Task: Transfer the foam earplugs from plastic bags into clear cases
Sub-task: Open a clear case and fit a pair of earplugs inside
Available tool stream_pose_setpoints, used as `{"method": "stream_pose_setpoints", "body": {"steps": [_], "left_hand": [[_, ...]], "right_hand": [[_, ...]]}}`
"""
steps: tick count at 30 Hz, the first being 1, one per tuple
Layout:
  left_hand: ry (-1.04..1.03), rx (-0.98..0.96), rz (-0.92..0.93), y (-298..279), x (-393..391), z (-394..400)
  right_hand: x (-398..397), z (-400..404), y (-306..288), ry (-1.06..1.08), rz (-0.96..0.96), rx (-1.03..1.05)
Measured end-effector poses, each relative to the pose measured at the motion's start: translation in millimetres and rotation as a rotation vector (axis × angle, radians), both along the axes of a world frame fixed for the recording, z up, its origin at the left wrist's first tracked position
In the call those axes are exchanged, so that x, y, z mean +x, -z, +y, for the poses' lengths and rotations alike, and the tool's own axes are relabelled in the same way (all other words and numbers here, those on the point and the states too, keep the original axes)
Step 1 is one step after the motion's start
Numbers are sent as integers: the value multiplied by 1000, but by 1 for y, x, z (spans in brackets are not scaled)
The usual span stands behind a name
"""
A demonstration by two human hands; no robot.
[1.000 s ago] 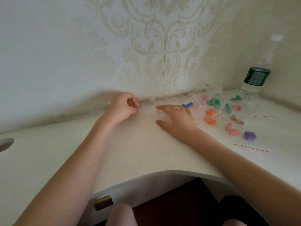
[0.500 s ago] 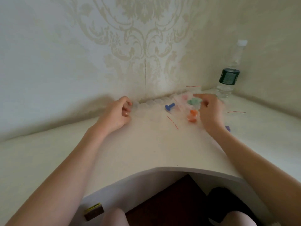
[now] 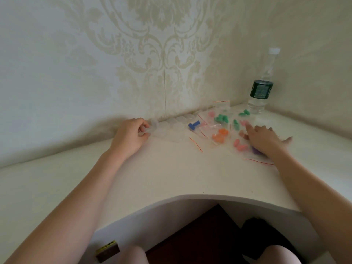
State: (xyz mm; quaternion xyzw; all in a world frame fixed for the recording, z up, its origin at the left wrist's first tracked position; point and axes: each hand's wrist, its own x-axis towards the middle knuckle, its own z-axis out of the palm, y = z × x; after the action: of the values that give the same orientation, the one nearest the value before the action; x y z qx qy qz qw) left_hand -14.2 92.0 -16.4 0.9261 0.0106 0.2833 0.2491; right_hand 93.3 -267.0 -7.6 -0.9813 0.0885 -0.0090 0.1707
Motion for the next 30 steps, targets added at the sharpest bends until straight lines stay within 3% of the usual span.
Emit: {"method": "stream_pose_setpoints", "body": {"steps": [6, 9, 14, 19, 24, 26, 30], "left_hand": [[-111, 163, 66, 0, 2, -2], [-136, 180, 101, 1, 1, -6], [-207, 225, 196, 3, 3, -12], [-236, 221, 119, 2, 1, -16], [-213, 212, 86, 4, 2, -18], [-178, 182, 51, 5, 3, -18], [-142, 138, -113, 2, 2, -23]], "right_hand": [[15, 0, 4, -8, 58, -102], [8, 14, -2, -17, -73, -85], [-12, 61, -20, -235, -321, -67], [-44, 102, -31, -553, -373, 19], [-46, 104, -9, -498, -218, -93], [-44, 101, -4, -500, -182, -47], [-38, 98, -5, -464, -301, 131]]}}
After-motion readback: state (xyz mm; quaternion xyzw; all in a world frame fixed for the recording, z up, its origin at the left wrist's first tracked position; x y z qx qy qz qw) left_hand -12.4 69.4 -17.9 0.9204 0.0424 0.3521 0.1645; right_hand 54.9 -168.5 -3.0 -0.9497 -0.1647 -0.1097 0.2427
